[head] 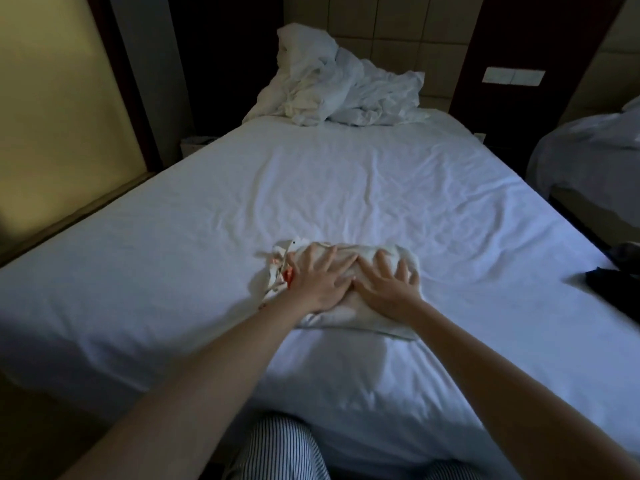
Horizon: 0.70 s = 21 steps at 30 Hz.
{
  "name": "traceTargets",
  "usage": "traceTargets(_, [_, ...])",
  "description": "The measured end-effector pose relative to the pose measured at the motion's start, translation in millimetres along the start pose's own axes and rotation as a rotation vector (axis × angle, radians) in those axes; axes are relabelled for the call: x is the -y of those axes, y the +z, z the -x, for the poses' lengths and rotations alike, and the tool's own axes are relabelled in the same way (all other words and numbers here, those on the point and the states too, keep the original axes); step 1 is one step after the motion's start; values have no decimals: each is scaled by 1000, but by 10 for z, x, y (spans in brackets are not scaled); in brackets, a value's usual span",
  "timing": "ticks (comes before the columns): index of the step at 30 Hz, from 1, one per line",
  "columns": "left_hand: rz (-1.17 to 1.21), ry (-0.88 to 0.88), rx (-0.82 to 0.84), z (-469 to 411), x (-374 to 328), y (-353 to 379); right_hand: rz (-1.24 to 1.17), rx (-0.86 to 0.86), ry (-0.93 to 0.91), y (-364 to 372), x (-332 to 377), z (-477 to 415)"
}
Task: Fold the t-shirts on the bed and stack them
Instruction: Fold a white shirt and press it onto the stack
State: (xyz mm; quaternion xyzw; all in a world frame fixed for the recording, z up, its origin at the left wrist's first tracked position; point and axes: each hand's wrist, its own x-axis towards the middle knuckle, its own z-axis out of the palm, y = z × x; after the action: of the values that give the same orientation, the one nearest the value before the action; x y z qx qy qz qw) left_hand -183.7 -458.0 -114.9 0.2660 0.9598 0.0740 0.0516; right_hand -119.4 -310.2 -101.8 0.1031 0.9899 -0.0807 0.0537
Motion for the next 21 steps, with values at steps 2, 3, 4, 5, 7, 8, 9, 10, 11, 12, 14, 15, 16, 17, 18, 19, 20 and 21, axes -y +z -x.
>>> traceTargets(2, [14,-14,30,-75,16,8,12,19,1,0,-4,-71])
traceTargets(3, [20,-18,39,-71,2,-14,19,35,6,-9,-1,-83])
traceTargets(4, [20,-22,47,-64,-9,-22,20,52,8,-13,-4,-89])
traceTargets(5, [18,-20,52,-47,-15,-44,12,77,9,-33,-12,-84])
traceTargets(7, [44,-17,45,-6,-1,-77,-21,140,5,-118,-38,-78])
traceTargets(8, [65,-11,36,39,4,-94,-28,159,-4,-176,-46,-82])
traceTargets(9, [94,3,20,103,4,-114,-16,156,-18,-241,-47,-97])
traceTargets(10, [150,22,-10,186,-6,-134,11,121,-31,-316,-40,-122])
traceTargets(11, [241,39,-64,290,-18,-151,39,52,-38,-394,-22,-153])
traceTargets(12, [376,20,-149,415,-33,-167,62,-43,-51,-468,8,-193])
traceTargets(14, [570,-146,-357,652,-52,-228,86,-219,-137,-562,96,-309])
traceTargets(15, [587,-251,-423,740,-43,-271,74,-253,-193,-571,140,-367])
traceTargets(16, [582,-361,-424,816,-24,-306,58,-238,-242,-555,182,-426])
traceTargets(17, [588,-471,-374,876,8,-333,46,-189,-263,-520,220,-468])
traceTargets(18, [618,-575,-302,904,49,-337,38,-125,-253,-478,246,-496])
traceTargets(19, [660,-669,-246,927,84,-333,36,-59,-228,-419,259,-511])
traceTargets(20, [704,-747,-216,928,125,-300,34,-6,-202,-359,263,-511])
traceTargets(21, [738,-797,-211,926,155,-271,34,19,-186,-305,256,-503])
